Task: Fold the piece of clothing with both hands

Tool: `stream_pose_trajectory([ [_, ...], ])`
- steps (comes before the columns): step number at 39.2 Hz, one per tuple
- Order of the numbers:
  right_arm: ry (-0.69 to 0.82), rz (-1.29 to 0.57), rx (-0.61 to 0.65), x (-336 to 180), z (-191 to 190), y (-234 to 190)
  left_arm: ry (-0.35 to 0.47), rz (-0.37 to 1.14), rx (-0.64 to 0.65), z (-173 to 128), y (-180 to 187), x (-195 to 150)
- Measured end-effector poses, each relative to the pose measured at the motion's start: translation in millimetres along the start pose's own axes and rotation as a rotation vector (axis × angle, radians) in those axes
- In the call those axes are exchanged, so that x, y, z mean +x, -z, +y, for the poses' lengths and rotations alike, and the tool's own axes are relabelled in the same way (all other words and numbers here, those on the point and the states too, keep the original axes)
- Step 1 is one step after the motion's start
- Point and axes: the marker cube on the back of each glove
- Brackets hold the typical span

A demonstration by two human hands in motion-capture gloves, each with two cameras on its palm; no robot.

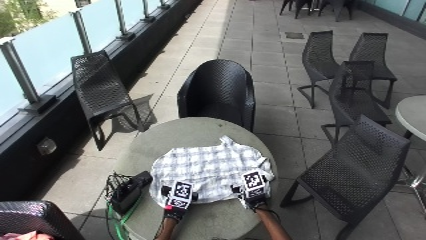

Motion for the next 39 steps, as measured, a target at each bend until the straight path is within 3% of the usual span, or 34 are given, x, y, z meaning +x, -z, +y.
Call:
stream_pose_trajectory([
  [5, 0.104, -0.064, -0.192, 2.8, 20.8, 32.5, -0.052, 0.106, -0.153, 17.7, 16.5, 0.9],
  [11, 0.226, -0.145, -0.417, 4.8, 43.6, 92.1, -0.177, 0.164, -0.412, 42.0, 50.1, -7.9],
  [16, 0.294, -0.181, -0.517, 7.8, 34.1, 111.4, -0.189, 0.157, -0.417, 43.2, 82.7, -16.6],
  [20, 0.261, -0.177, -0.490, 13.8, 8.0, 133.1, -0.107, 0.147, -0.355, 28.1, 107.9, -29.6],
  [24, 0.154, -0.169, -0.386, 19.8, -35.1, 147.5, 0.079, 0.147, -0.227, -7.1, 120.5, -42.7],
  [28, -0.003, -0.084, -0.255, 17.4, -71.9, 170.2, 0.259, 0.174, -0.134, -58.9, 105.3, -51.7],
  [32, -0.108, 0.048, -0.146, 11.1, -96.5, 185.6, 0.376, 0.222, -0.079, -100.4, 83.2, -55.3],
  [35, -0.141, 0.142, -0.120, 11.1, -116.0, 167.5, 0.424, 0.225, -0.013, -106.4, 93.4, -57.9],
  [39, -0.155, 0.132, -0.149, 3.2, -123.3, 149.4, 0.386, 0.241, 0.082, -117.1, 84.3, -56.2],
])
